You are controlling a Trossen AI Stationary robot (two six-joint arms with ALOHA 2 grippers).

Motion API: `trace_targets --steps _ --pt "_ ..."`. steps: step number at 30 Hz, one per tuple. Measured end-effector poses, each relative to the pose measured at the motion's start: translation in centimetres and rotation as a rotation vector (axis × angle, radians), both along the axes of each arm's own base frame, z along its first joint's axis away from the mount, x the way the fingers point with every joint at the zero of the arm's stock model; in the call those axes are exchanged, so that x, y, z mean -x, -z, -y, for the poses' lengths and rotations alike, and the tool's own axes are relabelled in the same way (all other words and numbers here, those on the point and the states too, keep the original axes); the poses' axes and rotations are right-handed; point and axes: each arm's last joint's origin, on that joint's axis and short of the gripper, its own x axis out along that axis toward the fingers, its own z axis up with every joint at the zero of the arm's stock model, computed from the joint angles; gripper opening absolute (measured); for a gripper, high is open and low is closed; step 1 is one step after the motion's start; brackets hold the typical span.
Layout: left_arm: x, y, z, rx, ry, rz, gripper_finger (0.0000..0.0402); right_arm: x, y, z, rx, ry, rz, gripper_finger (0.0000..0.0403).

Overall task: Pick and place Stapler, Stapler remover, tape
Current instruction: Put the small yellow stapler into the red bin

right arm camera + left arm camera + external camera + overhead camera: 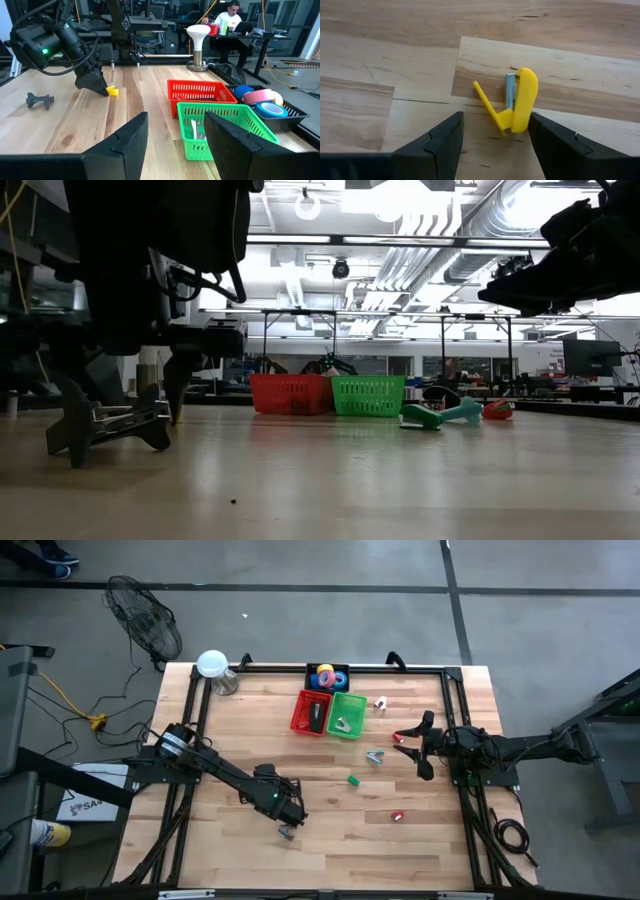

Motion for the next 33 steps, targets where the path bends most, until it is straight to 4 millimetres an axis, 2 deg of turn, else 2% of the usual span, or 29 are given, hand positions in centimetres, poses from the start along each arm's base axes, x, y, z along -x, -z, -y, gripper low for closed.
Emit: trace_targets --steps 33 --pt "-0.7 0.2 -1.8 -0.032 -0.037 0.005 0.0216 0.0 0.0 0.0 0.0 0.0 -0.004 0.0185"
